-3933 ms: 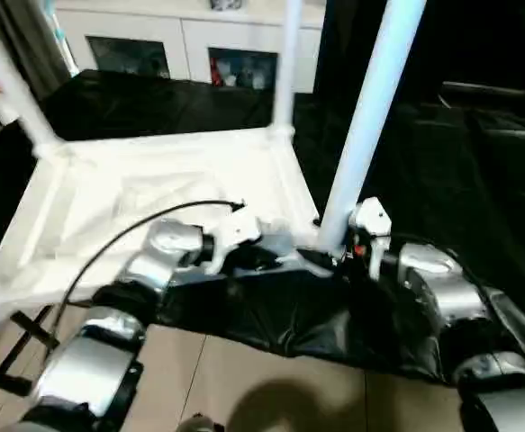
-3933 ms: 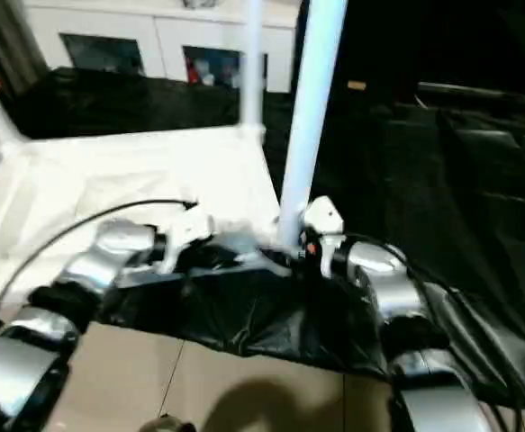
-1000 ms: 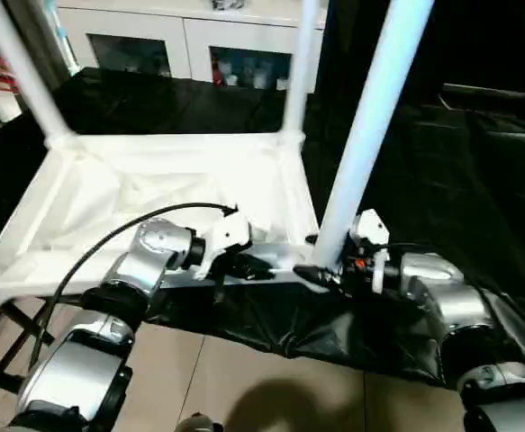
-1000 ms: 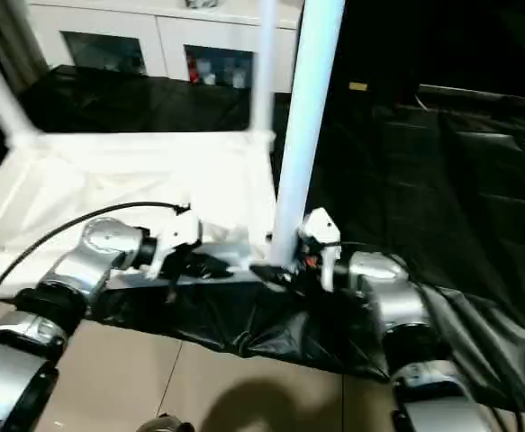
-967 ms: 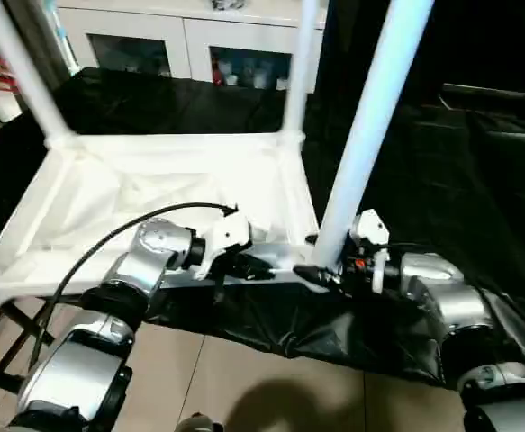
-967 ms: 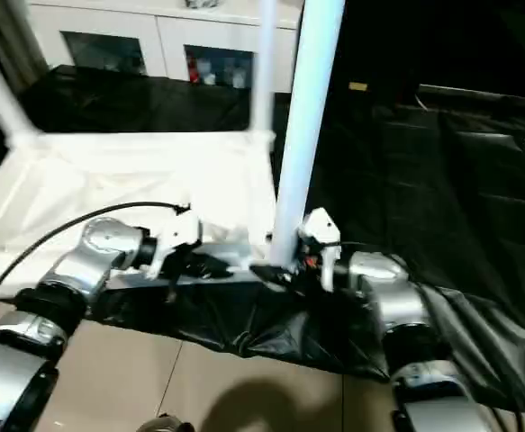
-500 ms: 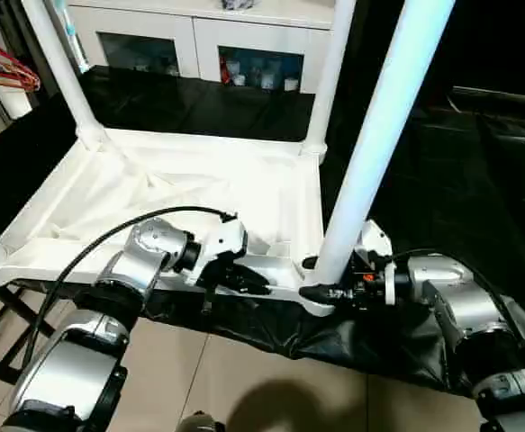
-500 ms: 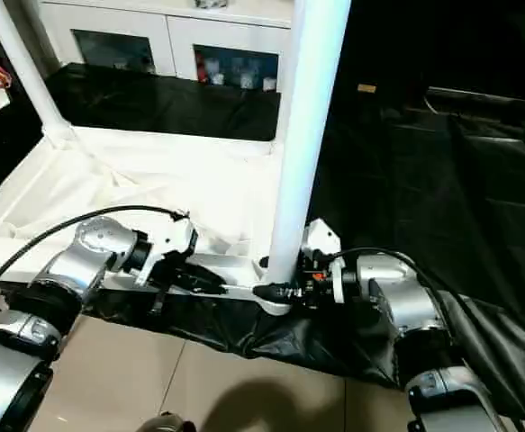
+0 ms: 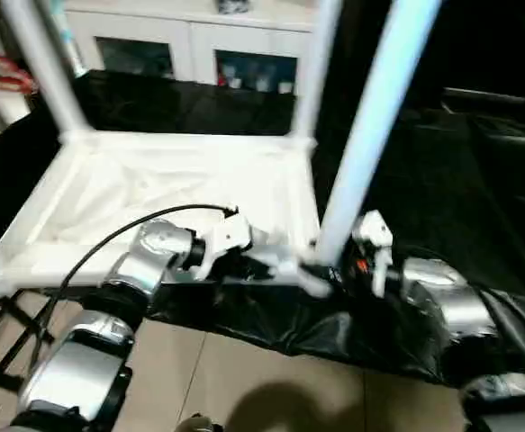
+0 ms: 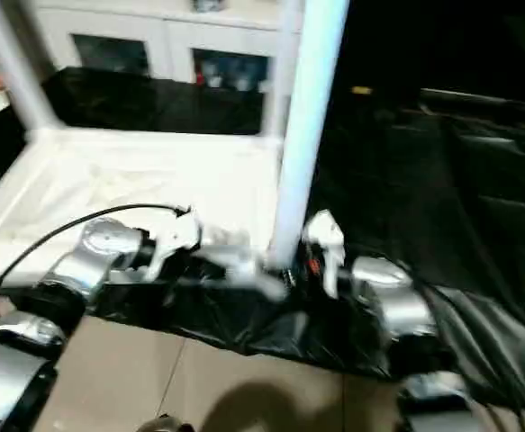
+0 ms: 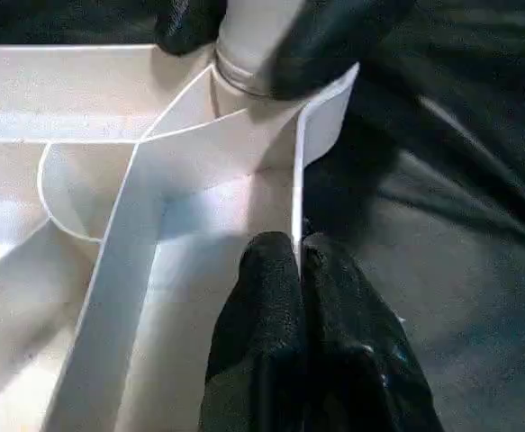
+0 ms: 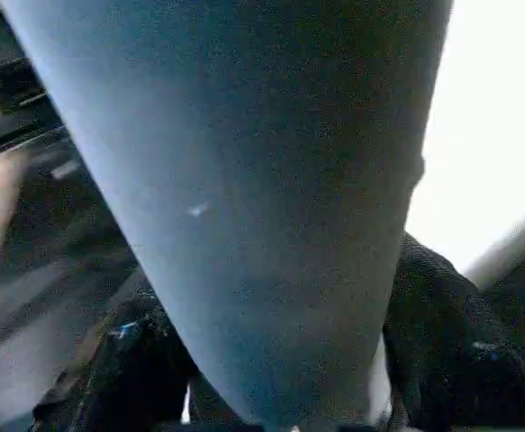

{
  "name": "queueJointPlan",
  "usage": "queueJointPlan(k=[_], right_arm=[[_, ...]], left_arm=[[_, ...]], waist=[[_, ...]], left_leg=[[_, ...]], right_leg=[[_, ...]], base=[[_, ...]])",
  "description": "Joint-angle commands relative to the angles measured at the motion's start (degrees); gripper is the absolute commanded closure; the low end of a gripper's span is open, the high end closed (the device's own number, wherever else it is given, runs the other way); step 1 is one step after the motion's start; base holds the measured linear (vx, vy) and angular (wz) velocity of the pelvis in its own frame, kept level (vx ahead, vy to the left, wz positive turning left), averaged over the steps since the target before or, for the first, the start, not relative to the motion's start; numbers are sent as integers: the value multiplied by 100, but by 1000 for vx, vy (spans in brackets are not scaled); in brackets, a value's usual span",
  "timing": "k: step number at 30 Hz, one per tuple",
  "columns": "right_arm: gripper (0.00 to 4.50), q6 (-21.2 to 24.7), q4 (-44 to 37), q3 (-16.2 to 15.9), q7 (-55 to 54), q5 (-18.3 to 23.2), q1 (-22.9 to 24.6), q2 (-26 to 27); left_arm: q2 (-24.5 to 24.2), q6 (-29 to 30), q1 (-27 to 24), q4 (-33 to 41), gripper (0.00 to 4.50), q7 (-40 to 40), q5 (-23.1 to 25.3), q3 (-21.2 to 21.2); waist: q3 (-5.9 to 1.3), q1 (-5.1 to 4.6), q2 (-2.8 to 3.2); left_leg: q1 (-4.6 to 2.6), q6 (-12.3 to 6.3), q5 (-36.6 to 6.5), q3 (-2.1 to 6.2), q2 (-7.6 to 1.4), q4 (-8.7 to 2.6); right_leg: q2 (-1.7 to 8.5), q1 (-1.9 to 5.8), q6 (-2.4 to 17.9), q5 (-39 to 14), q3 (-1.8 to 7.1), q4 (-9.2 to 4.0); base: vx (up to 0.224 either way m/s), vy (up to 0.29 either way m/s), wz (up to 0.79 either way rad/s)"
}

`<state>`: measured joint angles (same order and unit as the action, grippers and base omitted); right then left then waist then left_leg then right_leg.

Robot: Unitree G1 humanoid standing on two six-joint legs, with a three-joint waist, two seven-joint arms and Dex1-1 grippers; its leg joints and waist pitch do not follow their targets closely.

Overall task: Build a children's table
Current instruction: Rotate leg to tighten

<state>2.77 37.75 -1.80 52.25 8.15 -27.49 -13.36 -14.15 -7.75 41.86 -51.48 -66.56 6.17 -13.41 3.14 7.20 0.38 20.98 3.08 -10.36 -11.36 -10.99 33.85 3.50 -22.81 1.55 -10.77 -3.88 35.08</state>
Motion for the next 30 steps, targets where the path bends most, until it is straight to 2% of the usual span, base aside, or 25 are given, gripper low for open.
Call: queueJointPlan(k=[1,4,7,9,11,13,14,17,18,22,24,28,29,30], right_arm=[[202,9,350,-271,-539,-209,-35,431],[202,-16,662,-150,-1335,-275,-184,775],[202,76,1279,91,-2800,-423,-625,1329],[202,-9,1454,93,-3168,-497,-785,1506],[202,-116,1619,124,-3394,-506,-943,1676],[202,-153,1646,131,-3404,-489,-979,1724],[163,-183,1653,152,-3321,-451,-988,1757],[158,-287,1684,234,-3074,-363,-996,1779],[120,-340,1727,250,-3060,-373,-1013,1782],[104,-527,1645,189,-2659,-410,-954,1566],[104,-554,1612,164,-2529,-417,-931,1482],[104,-686,1518,91,-1788,-452,-903,906],[104,-686,1518,92,-1775,-452,-904,898],[104,-706,1514,80,-1553,-481,-910,752]], left_arm=[[354,88,277,-9,450,741,9,98],[559,141,321,-91,450,1293,80,132],[860,262,422,-182,450,2187,210,159],[967,303,459,-190,450,2395,231,176],[1057,319,499,-204,450,2528,254,171],[1081,321,501,-196,450,2534,249,147],[1088,306,483,-172,450,2532,264,129],[1078,257,417,-134,450,2504,318,89],[1066,249,397,-126,450,2517,322,76],[940,92,296,-39,450,2142,254,13],[898,58,272,-20,450,2018,241,-2],[558,-109,160,67,450,1325,210,-74],[552,-111,159,69,450,1313,208,-75],[459,-155,141,86,450,1130,184,-90]], waist=[[-342,-34,-26],[-354,-90,-31],[-351,-121,-38],[-356,-140,-27],[-365,-160,-33],[-370,-172,-29],[-374,-175,-59],[-374,-185,-47],[-369,-184,-36],[-362,-188,-40],[-373,-188,-41],[-377,-184,-48],[-385,-177,-49],[-386,-166,-33]], left_leg=[[-106,-13,-1363,185,-298,-441],[-90,-62,-1262,175,-289,-433],[-106,-20,-1285,173,-278,-438],[-108,30,-1292,176,-278,-442],[-85,-18,-1243,170,-269,-435],[-79,-70,-1179,167,-268,-432],[-63,-124,-1117,168,-264,-432],[-64,-222,-1056,159,-271,-424],[-70,-223,-1093,159,-273,-427],[-70,-209,-1203,160,-275,-431],[-62,-245,-1105,159,-279,-424],[-44,-347,-1002,154,-276,-405],[-44,-362,-990,153,-273,-398],[-51,-390,-925,139,-286,-390]], right_leg=[[596,211,965,-2061,300,-536],[578,216,1036,-1740,312,-511],[576,209,1040,-1766,309,-520],[574,210,1041,-1748,310,-511],[577,219,1030,-1577,315,-497],[557,231,1036,-1354,315,-472],[563,253,1055,-1214,316,-453],[566,253,1151,-973,318,-441],[569,250,1159,-1011,317,-449],[577,259,1146,-1214,323,-472],[572,270,1179,-1036,323,-447],[572,291,1266,-819,312,-427],[570,301,1279,-798,307,-418],[563,284,1324,-694,312,-406]], base=[[0,0,0],[0,0,0],[0,0,0],[0,0,0],[0,0,0],[0,0,0],[0,0,0],[0,0,0],[0,0,0],[0,0,0],[0,0,0],[0,0,0],[0,0,0],[0,0,0]])
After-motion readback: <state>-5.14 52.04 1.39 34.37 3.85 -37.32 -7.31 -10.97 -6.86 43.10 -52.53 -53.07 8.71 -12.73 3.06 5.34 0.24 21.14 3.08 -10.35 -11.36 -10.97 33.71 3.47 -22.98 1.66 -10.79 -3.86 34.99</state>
